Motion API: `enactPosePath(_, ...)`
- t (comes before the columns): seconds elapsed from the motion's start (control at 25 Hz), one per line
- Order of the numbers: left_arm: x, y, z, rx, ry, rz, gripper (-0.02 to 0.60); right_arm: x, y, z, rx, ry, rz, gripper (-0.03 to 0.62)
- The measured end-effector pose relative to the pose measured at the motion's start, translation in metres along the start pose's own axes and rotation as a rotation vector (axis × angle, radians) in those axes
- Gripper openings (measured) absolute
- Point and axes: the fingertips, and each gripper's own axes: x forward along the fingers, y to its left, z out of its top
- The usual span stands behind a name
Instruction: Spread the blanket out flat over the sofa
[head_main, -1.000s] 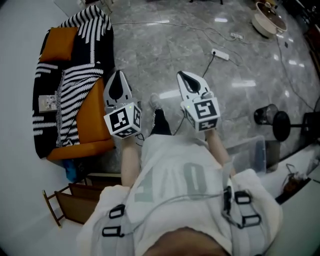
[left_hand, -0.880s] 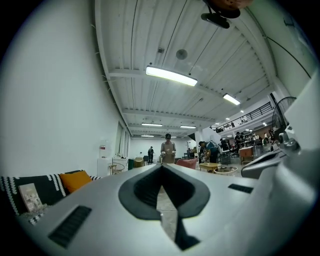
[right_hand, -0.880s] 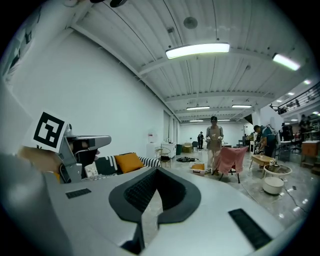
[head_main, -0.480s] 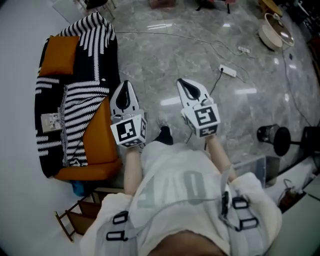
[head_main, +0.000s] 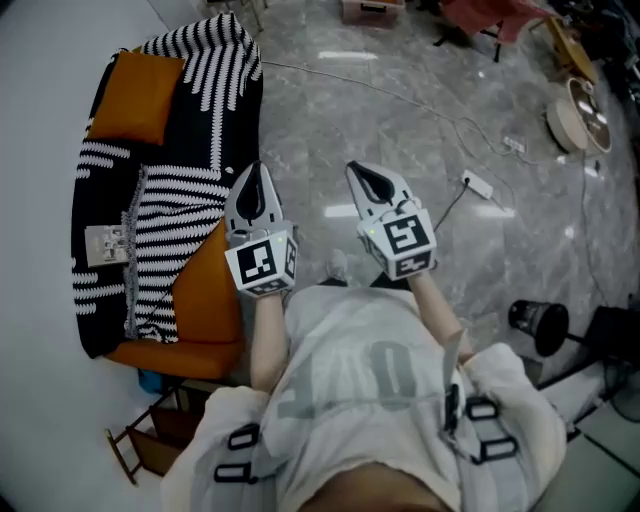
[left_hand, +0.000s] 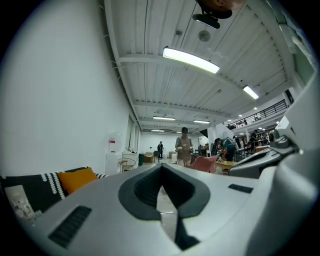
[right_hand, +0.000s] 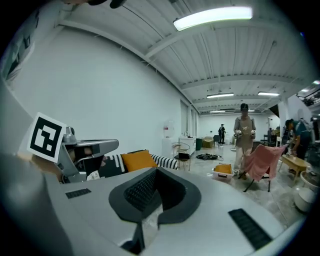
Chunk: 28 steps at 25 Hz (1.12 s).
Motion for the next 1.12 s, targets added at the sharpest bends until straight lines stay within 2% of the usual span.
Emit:
enactPosePath(0.28,-0.003,0.072,-0.014,-0.065,0.026,0.184,0.008,0.06,0.042,0.022,-0.041,-0.014,0.155,0.006)
enactPosePath(0.6,-0.043,0.132,-0.01,-0.069,0.032,0.445,0.008,0.111,0.099,0.044,-0.092,-0.04,0.41,0.006)
enactPosePath(0.88,-0.101,0.19,-0.004,-0.072,0.041,0.735,0.008,0.158,0.185,0.067,-0.159,-0.052,0.727,0.006)
enactPosePath(1.12,-0.151,0.22,-0.008,-0.099,0.051,1.002,0.008,0.186,0.251,0.08,-0.248,-0.066,0.981,0.006)
